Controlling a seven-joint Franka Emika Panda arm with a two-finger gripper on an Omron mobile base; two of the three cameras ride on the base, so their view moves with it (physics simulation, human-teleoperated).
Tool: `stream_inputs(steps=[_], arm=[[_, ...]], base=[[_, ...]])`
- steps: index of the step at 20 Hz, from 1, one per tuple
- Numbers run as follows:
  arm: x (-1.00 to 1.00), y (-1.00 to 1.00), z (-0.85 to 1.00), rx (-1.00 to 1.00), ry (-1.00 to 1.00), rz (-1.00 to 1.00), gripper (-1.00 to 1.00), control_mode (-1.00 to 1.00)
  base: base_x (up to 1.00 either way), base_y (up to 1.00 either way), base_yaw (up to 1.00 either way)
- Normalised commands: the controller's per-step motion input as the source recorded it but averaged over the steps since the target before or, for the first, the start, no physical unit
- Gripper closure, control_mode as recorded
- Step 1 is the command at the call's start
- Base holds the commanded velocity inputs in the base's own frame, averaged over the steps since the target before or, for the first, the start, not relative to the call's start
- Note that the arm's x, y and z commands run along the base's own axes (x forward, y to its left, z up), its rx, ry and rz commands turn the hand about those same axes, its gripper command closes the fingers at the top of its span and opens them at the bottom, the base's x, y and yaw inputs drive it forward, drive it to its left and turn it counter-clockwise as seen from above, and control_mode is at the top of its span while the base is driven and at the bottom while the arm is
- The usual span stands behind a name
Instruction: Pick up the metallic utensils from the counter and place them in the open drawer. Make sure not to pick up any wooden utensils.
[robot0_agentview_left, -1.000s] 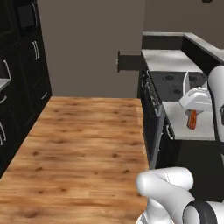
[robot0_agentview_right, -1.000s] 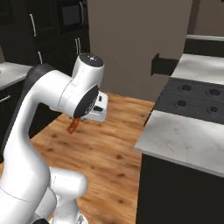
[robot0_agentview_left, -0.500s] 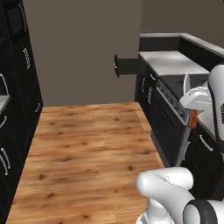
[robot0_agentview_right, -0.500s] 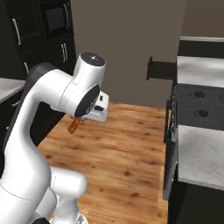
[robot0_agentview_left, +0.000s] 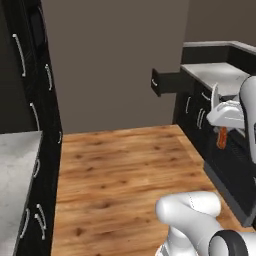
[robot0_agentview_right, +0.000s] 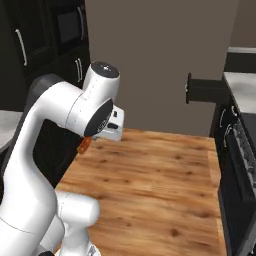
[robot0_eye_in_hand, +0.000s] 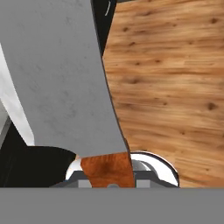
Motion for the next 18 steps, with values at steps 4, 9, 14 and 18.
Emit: stream_inputs(steps=[4, 9, 14, 18], arm=[[0.0, 0.0, 0.0, 0.0, 0.0, 0.0, 1.0, 1.0], [0.0, 0.0, 0.0, 0.0, 0.0, 0.0, 1.0, 1.0], [0.0, 0.0, 0.0, 0.0, 0.0, 0.0, 1.0, 1.0], [0.0, 0.0, 0.0, 0.0, 0.0, 0.0, 1.0, 1.0]], base=[[1.0, 0.62, -0.04], [1.0, -0.08, 0.0], [1.0, -0.32, 0.0], [1.0, -0.43, -0.02]])
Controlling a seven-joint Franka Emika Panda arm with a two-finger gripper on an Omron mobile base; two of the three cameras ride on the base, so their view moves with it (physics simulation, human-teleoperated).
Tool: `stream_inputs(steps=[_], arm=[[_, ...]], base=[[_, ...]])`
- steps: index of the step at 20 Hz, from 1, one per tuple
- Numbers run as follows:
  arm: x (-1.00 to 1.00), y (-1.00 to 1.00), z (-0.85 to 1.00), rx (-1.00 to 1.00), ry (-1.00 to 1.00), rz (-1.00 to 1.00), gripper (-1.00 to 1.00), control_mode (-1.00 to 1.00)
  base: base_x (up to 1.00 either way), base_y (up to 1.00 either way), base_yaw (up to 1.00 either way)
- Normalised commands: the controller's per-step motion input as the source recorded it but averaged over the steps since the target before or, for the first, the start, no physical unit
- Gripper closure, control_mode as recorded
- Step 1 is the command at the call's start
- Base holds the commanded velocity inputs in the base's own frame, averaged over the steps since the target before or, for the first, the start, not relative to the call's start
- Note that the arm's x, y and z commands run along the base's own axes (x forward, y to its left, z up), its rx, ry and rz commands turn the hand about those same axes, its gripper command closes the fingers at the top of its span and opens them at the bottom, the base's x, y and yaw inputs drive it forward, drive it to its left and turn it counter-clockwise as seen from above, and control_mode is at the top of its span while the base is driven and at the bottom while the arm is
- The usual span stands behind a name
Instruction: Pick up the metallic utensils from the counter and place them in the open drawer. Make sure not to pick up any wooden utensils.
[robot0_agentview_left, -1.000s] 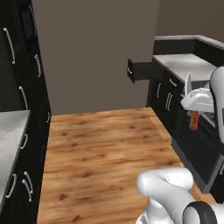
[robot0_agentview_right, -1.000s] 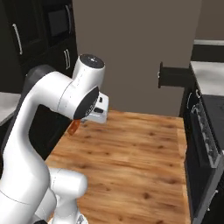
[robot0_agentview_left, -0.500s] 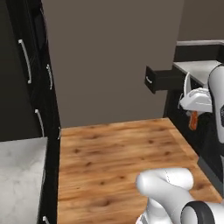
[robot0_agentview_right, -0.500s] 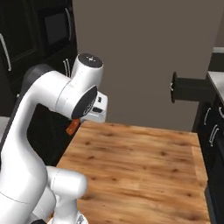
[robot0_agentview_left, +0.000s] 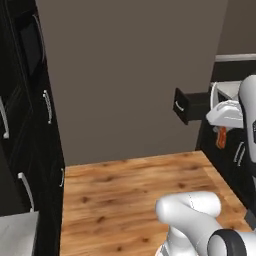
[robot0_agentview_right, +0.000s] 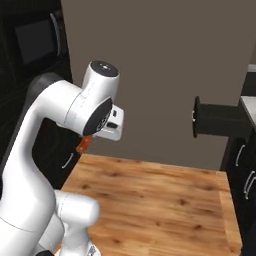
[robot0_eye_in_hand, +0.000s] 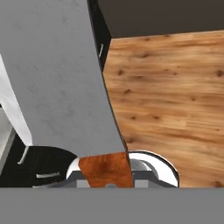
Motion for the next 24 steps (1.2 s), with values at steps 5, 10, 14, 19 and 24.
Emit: stream_inputs(steps=[5, 10, 14, 19, 24], arm=[[0.0, 0.0, 0.0, 0.0, 0.0, 0.0, 1.0, 1.0], [0.0, 0.0, 0.0, 0.0, 0.0, 0.0, 1.0, 1.0], [0.0, 0.0, 0.0, 0.0, 0.0, 0.0, 1.0, 1.0], [0.0, 0.0, 0.0, 0.0, 0.0, 0.0, 1.0, 1.0], [0.0, 0.0, 0.0, 0.0, 0.0, 0.0, 1.0, 1.0]], base=[[1.0, -0.84, -0.14], [1.0, -0.88, -0.11], [1.0, -0.11, -0.17], [0.94, -0.26, -0.08], [0.89, -0.61, 0.0]])
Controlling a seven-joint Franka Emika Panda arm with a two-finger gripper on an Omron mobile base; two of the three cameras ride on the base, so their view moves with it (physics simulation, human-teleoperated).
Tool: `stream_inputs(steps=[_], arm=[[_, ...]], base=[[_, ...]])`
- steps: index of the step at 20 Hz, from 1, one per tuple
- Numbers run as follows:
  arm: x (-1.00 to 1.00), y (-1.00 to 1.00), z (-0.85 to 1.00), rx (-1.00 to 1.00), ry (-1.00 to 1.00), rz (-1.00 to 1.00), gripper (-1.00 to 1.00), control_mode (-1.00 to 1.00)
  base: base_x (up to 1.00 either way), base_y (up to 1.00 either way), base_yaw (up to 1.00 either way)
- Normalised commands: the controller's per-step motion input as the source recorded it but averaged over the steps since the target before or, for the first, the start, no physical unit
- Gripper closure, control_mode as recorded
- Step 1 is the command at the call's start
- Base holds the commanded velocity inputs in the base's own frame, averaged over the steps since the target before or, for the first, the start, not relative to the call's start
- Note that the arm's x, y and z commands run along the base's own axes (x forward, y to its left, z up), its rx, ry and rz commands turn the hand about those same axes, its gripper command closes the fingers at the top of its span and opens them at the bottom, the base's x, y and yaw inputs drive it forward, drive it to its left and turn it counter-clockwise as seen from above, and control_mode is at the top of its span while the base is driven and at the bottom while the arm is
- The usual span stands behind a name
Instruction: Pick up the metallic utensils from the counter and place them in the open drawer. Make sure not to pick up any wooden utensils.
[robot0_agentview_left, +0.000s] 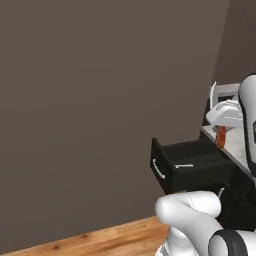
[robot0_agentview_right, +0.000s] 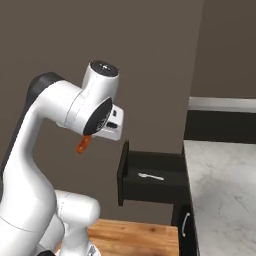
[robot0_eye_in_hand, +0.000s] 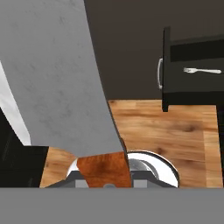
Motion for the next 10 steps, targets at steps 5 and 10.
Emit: stream_inputs(steps=[5, 10], arm=[[0.0, 0.0, 0.0, 0.0, 0.0, 0.0, 1.0, 1.0], [0.0, 0.0, 0.0, 0.0, 0.0, 0.0, 1.0, 1.0]], base=[[0.64, -0.28, 0.0], [0.16, -0.06, 0.0]])
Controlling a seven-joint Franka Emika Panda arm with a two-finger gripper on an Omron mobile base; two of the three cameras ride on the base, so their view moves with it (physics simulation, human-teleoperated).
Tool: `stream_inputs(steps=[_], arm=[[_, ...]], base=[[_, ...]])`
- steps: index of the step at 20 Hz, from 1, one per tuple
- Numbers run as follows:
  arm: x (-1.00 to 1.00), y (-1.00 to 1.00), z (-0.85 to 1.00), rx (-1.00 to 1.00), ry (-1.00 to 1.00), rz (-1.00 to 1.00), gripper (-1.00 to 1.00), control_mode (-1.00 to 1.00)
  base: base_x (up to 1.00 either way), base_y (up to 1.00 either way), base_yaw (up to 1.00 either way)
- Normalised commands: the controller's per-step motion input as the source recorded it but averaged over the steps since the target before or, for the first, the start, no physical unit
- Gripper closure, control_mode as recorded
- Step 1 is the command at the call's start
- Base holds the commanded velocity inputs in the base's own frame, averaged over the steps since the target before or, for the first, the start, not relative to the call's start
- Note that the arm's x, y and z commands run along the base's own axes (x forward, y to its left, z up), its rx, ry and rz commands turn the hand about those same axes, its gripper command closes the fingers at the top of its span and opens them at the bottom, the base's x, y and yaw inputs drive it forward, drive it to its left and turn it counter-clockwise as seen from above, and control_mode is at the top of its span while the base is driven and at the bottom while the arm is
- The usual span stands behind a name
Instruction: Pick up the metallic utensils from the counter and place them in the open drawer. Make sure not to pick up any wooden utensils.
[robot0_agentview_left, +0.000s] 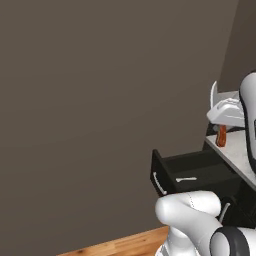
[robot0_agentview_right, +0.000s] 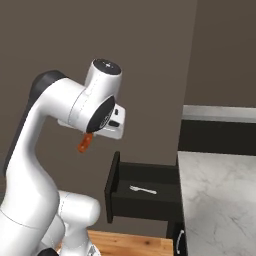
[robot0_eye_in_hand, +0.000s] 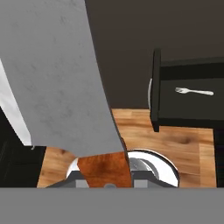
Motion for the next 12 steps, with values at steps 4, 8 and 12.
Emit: stream_inputs(steps=[4, 8, 12], arm=[[0.02, 0.0, -0.07, 0.0, 0.03, 0.0, 1.0, -1.0], [0.56, -0.06, -0.49, 0.0, 0.19, 0.0, 1.0, -1.0], [0.64, -0.02, -0.84, -0.05, 0.27, 0.04, 1.0, -1.0]], base=[[0.0, -0.01, 0.0], [0.0, 0.0, 0.0], [0.0, 0.0, 0.0]])
